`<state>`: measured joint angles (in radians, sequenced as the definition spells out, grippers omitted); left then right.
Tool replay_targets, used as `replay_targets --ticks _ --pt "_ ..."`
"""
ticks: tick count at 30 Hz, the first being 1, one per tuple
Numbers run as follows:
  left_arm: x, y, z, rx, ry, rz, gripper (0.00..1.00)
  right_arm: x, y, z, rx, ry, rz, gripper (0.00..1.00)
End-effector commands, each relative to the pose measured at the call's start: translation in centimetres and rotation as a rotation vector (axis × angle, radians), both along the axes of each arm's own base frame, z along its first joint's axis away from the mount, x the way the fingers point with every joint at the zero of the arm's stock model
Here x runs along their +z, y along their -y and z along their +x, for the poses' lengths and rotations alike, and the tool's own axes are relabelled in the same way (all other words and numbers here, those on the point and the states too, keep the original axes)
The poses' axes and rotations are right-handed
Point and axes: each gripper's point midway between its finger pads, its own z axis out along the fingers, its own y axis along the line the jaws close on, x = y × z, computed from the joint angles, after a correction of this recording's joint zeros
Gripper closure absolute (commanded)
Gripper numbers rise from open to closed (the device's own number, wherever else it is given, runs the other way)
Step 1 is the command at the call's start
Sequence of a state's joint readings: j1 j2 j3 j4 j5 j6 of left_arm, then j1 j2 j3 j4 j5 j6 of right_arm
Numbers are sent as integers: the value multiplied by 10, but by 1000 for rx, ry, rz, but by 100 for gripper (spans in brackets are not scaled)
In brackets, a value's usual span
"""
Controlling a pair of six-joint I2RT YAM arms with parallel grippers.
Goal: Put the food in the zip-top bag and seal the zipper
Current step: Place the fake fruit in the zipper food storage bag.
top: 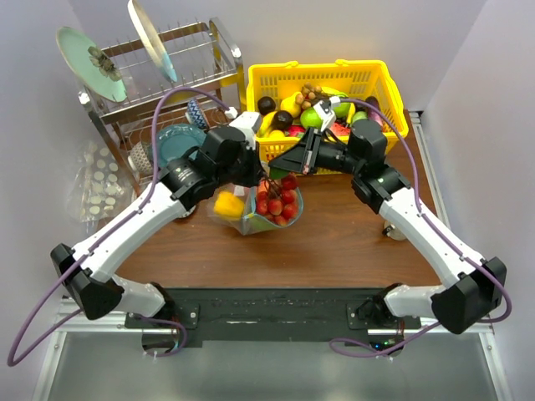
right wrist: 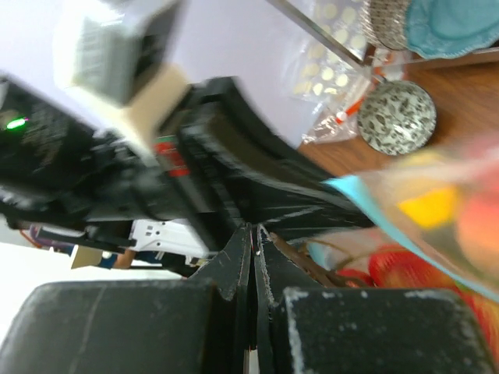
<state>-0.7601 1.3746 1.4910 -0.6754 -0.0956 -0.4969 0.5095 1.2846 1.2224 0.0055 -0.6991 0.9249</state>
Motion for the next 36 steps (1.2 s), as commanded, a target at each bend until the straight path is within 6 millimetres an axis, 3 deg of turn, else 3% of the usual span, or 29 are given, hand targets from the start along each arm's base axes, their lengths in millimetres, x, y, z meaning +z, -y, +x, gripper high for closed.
replay_targets --ticks 1,8,14,20,22,24,25,26,28,36 --pt "24 19 5 -40 22 -102 100 45 4 -18 15 145 107 100" --pt "54 20 3 -55 55 -145 100 12 10 -12 -39 127 19 100" --pt "59 29 -10 -120 32 -195 100 -28 15 4 -123 95 -75 100" --pt "59 26 -9 -110 34 -191 100 -63 19 12 -154 53 -168 100" --pt "59 26 -8 -108 39 -189 100 -69 20 12 -151 59 -195 87" --pt "56 25 -7 -103 37 -180 100 -73 22 9 -143 51 -217 61" --pt "54 25 -7 -102 35 -172 100 -73 23 8 -142 62 -224 41" --pt "51 24 -4 -91 35 -164 100 -73 25 7 -145 59 -236 36" --pt "48 21 -2 -78 38 -153 100 -71 31 5 -163 85 -259 30" --pt "35 16 1 -54 25 -124 100 -71 59 -11 -214 108 -372 25"
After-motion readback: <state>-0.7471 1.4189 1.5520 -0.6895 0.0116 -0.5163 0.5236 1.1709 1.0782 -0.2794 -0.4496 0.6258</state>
